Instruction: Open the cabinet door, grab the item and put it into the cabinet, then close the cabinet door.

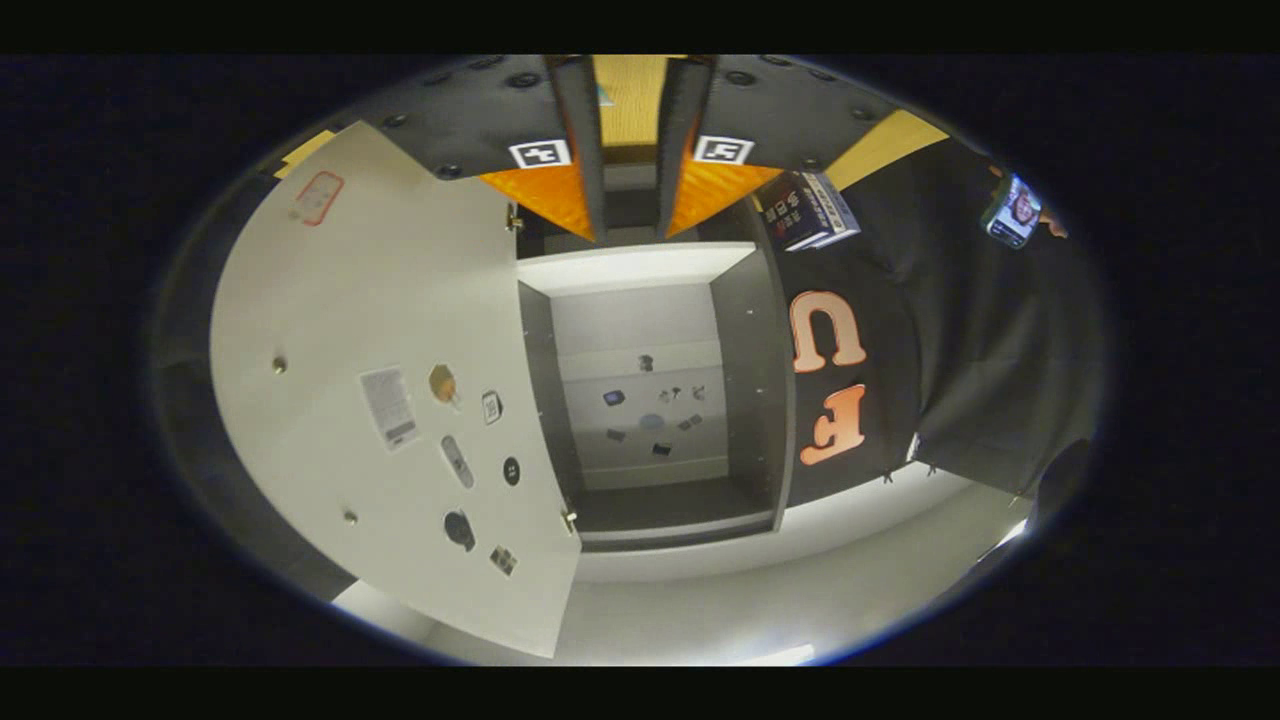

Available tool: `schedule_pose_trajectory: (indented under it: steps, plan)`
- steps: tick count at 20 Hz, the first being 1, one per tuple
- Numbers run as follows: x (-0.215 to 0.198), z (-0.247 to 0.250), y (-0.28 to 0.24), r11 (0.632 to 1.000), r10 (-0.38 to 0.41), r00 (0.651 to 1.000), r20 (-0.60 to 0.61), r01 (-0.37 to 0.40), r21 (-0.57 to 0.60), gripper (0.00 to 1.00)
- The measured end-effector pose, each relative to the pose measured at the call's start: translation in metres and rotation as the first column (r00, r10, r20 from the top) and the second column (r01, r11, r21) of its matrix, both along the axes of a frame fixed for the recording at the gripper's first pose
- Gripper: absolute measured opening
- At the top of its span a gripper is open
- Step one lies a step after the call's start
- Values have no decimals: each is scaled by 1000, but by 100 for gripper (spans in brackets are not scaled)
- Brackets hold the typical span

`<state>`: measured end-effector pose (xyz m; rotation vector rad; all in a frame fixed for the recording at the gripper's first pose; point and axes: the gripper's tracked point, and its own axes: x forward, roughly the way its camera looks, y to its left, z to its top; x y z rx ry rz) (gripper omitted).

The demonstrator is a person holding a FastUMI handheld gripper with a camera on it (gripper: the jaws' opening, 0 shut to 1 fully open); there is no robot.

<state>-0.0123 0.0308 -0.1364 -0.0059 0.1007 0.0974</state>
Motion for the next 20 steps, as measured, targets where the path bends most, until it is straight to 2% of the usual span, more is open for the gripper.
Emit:
schedule_pose_trajectory:
  steps: [2, 3, 7, 10, 13, 16, 20]
  plan:
    - [17, -36, -4, 999, -17, 998, -59, 15, -33, 69]
    - [25, -54, -6, 998, -24, 997, -78, 20, -52, 79]
    - [47, -141, -15, 996, -59, 977, -207, 44, -78, 98]
    - [52, -208, -37, 989, -128, 942, -310, 96, -115, 98]
    - [44, -260, -48, 987, -146, 906, -398, 107, -119, 98]
    - [30, -285, -62, 986, -162, 874, -458, 125, -110, 98]
    - [26, -310, -67, 984, -179, 849, -497, 142, -112, 98]
